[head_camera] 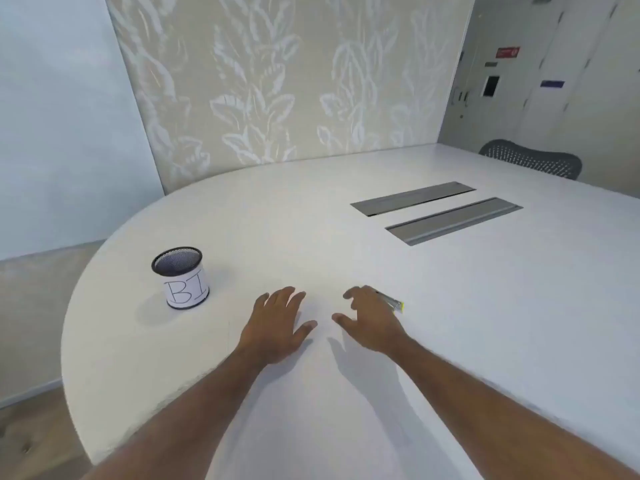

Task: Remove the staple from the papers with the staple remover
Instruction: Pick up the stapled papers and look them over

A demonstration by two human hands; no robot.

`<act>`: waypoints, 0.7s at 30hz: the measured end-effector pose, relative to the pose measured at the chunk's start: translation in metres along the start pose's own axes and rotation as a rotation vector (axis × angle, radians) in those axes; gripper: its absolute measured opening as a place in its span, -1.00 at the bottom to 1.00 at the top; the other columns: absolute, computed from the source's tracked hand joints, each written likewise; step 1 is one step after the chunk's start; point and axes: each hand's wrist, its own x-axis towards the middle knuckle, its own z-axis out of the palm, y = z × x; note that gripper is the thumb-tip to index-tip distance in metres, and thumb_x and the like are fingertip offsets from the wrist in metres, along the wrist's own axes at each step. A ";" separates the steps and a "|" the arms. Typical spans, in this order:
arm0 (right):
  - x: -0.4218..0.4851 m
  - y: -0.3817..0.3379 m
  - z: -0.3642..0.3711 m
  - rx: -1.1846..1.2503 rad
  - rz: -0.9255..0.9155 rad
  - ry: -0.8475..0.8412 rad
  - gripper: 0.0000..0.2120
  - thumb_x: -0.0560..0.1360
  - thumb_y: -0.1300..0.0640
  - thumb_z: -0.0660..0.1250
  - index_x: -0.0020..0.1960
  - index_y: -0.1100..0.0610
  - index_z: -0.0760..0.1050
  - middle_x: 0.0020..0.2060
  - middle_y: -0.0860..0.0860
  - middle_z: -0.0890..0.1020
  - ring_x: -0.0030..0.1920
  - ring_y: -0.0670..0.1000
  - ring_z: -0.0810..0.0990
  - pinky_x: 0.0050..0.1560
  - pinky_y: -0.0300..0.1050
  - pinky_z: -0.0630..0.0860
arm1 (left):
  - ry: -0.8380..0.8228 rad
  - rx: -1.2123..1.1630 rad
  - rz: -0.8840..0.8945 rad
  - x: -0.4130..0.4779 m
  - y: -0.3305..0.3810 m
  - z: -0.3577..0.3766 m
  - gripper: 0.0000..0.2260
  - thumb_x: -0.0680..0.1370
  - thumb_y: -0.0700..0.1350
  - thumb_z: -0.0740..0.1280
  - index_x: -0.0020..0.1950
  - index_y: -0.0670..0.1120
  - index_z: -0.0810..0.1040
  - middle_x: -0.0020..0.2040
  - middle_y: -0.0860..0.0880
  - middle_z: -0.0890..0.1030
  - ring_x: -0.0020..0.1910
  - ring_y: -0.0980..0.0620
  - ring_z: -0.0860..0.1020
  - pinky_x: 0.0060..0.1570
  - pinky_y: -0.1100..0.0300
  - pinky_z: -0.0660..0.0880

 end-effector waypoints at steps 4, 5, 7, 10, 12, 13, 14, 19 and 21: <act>-0.014 0.006 0.022 0.193 0.253 -0.075 -0.46 0.42 -0.26 0.41 0.22 0.09 0.46 0.00 -0.05 0.51 0.06 -0.02 0.54 0.20 -0.05 0.45 | -0.022 -0.051 -0.002 0.006 0.004 0.005 -0.39 0.61 0.26 0.09 0.55 -0.07 0.25 0.54 -0.08 0.33 0.49 -0.07 0.31 0.43 0.01 0.20; -0.015 0.008 0.025 0.211 0.267 -0.066 -0.45 0.40 -0.26 0.42 0.21 0.08 0.46 -0.01 -0.07 0.50 0.05 -0.02 0.54 0.20 -0.04 0.46 | -0.031 -0.081 -0.009 0.010 0.005 0.006 -0.40 0.61 0.25 0.11 0.55 -0.07 0.26 0.52 -0.08 0.35 0.47 -0.08 0.34 0.39 0.01 0.23; -0.019 0.009 0.028 0.200 0.244 -0.036 -0.44 0.37 -0.25 0.46 0.21 0.06 0.46 -0.03 -0.09 0.50 0.05 -0.02 0.55 0.17 -0.05 0.46 | -0.044 -0.126 -0.026 0.016 0.008 0.007 -0.40 0.60 0.25 0.15 0.54 -0.08 0.27 0.47 -0.08 0.39 0.43 -0.09 0.38 0.35 -0.01 0.28; -0.025 0.011 0.032 0.141 0.183 -0.007 -0.42 0.33 -0.23 0.50 0.22 0.04 0.46 -0.04 -0.11 0.47 0.08 -0.02 0.53 0.14 -0.06 0.43 | -0.063 -0.136 -0.054 0.025 0.010 0.011 -0.38 0.57 0.24 0.21 0.53 -0.08 0.28 0.43 -0.07 0.42 0.40 -0.10 0.39 0.31 -0.03 0.31; -0.029 0.011 0.035 0.139 0.148 0.025 -0.43 0.34 -0.22 0.50 0.22 0.04 0.46 -0.04 -0.13 0.45 0.08 -0.03 0.52 0.15 -0.06 0.40 | -0.069 -0.147 -0.072 0.030 0.012 0.013 -0.36 0.55 0.25 0.25 0.52 -0.07 0.28 0.42 -0.07 0.42 0.39 -0.11 0.38 0.29 -0.03 0.32; -0.030 0.012 0.036 0.150 0.140 0.039 -0.44 0.34 -0.21 0.50 0.21 0.03 0.47 -0.05 -0.14 0.44 0.05 -0.05 0.52 0.15 -0.07 0.40 | -0.071 -0.156 -0.076 0.034 0.011 0.013 -0.35 0.54 0.26 0.27 0.52 -0.06 0.29 0.41 -0.07 0.42 0.38 -0.11 0.38 0.28 -0.04 0.33; -0.031 0.013 0.036 0.163 0.135 0.052 -0.45 0.33 -0.20 0.51 0.20 0.03 0.47 -0.06 -0.16 0.43 0.01 -0.07 0.50 0.14 -0.07 0.40 | -0.079 -0.165 -0.078 0.038 0.010 0.013 -0.33 0.52 0.27 0.28 0.51 -0.06 0.30 0.41 -0.07 0.42 0.38 -0.11 0.37 0.28 -0.04 0.32; -0.033 0.015 0.039 0.205 0.134 0.088 -0.50 0.32 -0.20 0.52 0.15 -0.02 0.49 -0.10 -0.18 0.44 -0.06 -0.14 0.44 0.15 -0.08 0.40 | -0.224 -0.227 -0.146 0.060 0.000 0.003 -0.28 0.41 0.30 0.41 0.46 -0.03 0.37 0.35 -0.06 0.45 0.37 -0.10 0.39 0.30 -0.04 0.30; -0.033 0.016 0.039 0.224 0.138 0.093 -0.50 0.31 -0.20 0.53 0.15 -0.03 0.49 -0.12 -0.20 0.44 -0.05 -0.14 0.45 0.15 -0.09 0.41 | -0.273 -0.297 -0.149 0.067 -0.005 -0.001 -0.41 0.42 0.24 0.45 0.32 -0.06 0.48 0.22 -0.05 0.48 0.22 -0.08 0.46 0.17 0.03 0.39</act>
